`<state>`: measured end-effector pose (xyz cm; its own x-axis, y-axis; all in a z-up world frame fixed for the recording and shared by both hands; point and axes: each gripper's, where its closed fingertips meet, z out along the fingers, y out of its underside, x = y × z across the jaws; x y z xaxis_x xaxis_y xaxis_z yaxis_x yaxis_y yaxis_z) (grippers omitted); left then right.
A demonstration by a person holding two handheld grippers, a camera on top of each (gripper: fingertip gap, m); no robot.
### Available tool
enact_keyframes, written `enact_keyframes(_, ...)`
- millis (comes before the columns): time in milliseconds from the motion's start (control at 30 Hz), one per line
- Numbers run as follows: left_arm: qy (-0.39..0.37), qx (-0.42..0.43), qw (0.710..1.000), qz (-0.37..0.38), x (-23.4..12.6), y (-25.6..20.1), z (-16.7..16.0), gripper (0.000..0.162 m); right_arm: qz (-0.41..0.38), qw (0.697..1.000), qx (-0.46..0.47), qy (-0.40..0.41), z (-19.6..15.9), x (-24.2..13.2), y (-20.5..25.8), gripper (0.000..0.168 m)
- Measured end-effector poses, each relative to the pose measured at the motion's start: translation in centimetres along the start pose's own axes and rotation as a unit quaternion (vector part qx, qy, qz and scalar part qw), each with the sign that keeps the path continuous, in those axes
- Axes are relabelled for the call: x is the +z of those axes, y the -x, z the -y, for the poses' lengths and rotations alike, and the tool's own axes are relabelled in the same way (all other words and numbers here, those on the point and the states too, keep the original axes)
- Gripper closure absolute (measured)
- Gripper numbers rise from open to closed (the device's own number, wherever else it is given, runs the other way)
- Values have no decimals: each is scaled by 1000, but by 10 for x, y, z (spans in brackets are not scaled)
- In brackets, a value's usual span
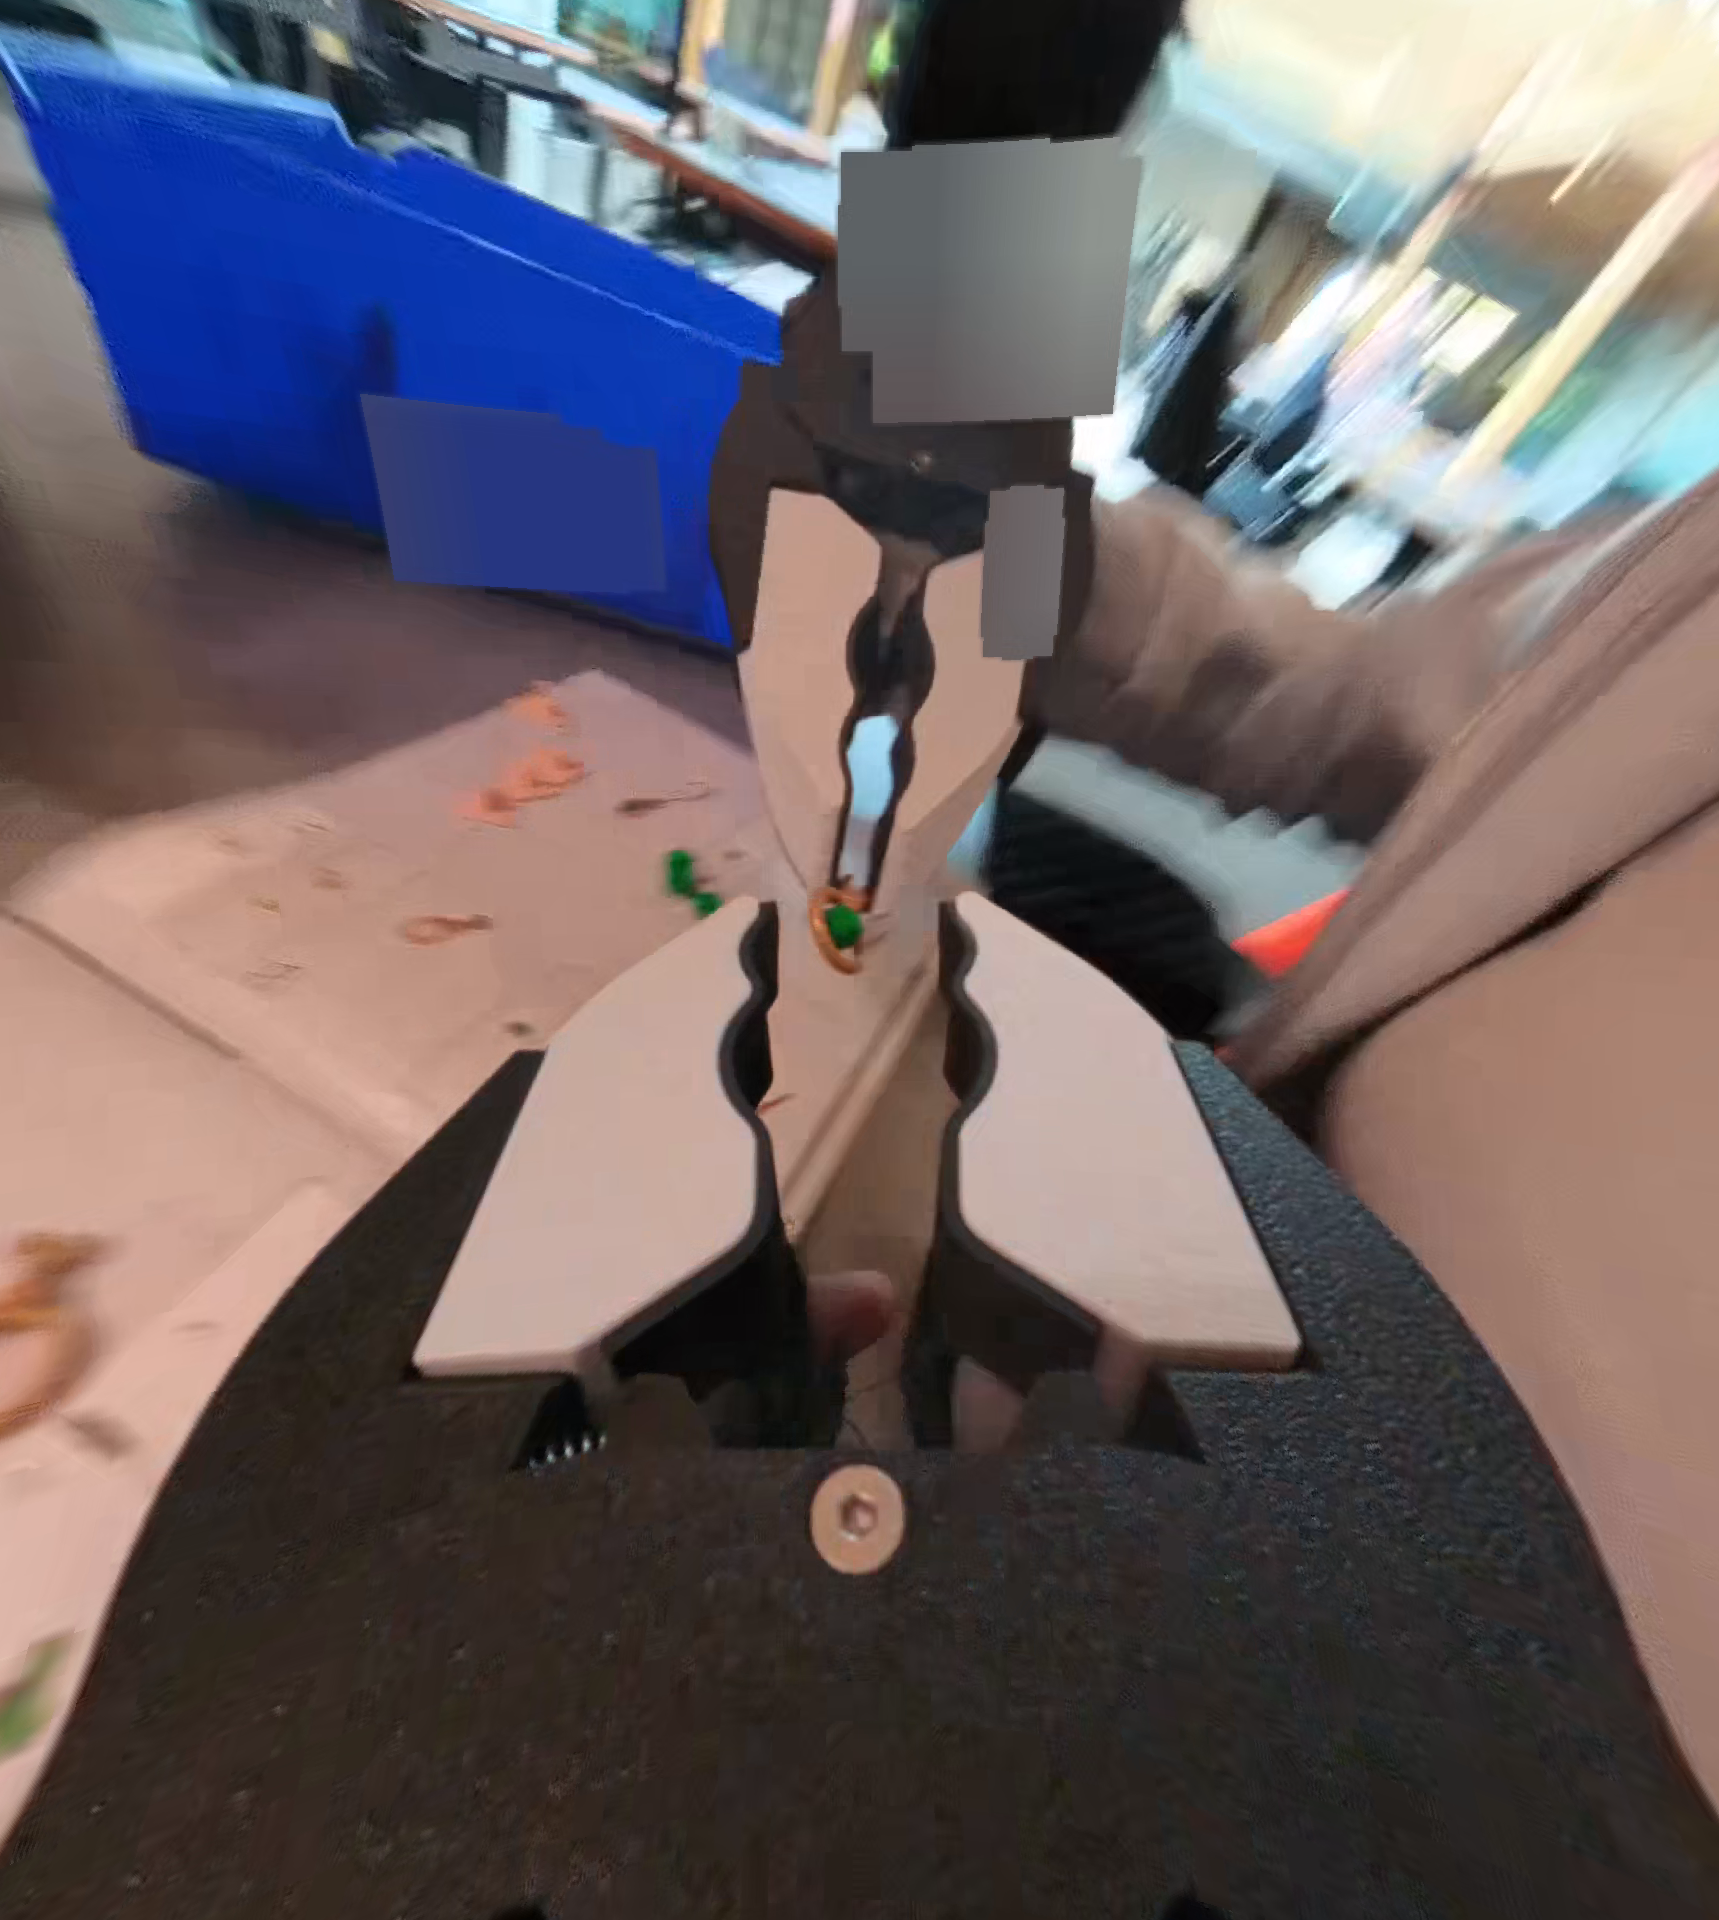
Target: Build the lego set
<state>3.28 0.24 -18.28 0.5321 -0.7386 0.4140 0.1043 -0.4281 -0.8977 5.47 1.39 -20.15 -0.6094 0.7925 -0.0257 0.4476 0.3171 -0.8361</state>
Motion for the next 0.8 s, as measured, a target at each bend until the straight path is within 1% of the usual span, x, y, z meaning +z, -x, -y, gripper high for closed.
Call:
enact_keyframes(33, -17, -48, 998, -29, -1, -2, 5, 134, -18, 999, -30, -3, 8, -3, 0, 160)
enact_keyframes(67, -29, -70, 996, -41, -1, -3, 7, 137, -33, 998, -53, -1, 15, -4, 0, 160)
enact_keyframes(100, -34, -70, 996, -44, -1, -4, 8, 137, -48, 996, -69, 5, 19, -6, -1, 160)
enact_keyframes(167, -35, -42, 998, -33, 1, -7, 9, 140, -59, 994, -88, 22, 24, -6, 1, 160)
enact_keyframes(267, -41, 3, 999, -10, 3, -9, 11, 154, -69, 991, -108, 32, 29, -4, 4, 160)
enact_keyframes(433, -40, 24, 999, -7, -3, -20, 8, 154, -83, 987, -136, 35, 37, -5, 10, 160)
enact_keyframes(467, -39, 24, 999, -11, -4, -22, 8, 152, -93, 985, -143, 32, 41, -5, 9, 161)
enact_keyframes(533, -41, 18, 999, -21, -4, -25, 8, 137, -90, 982, -160, 35, 44, -5, 13, 161)
enact_keyframes(600, -55, 19, 998, -29, -5, -28, 11, 150, -92, 981, -165, 40, 46, -4, 13, 161)
enact_keyframes(633, -58, 21, 998, -27, -6, -28, 12, 154, -93, 981, -168, 39, 47, -3, 13, 161)
enact_keyframes(800, -72, 36, 996, -27, -10, -31, 14, 155, -100, 982, -156, 21, 54, -3, 13, 160)
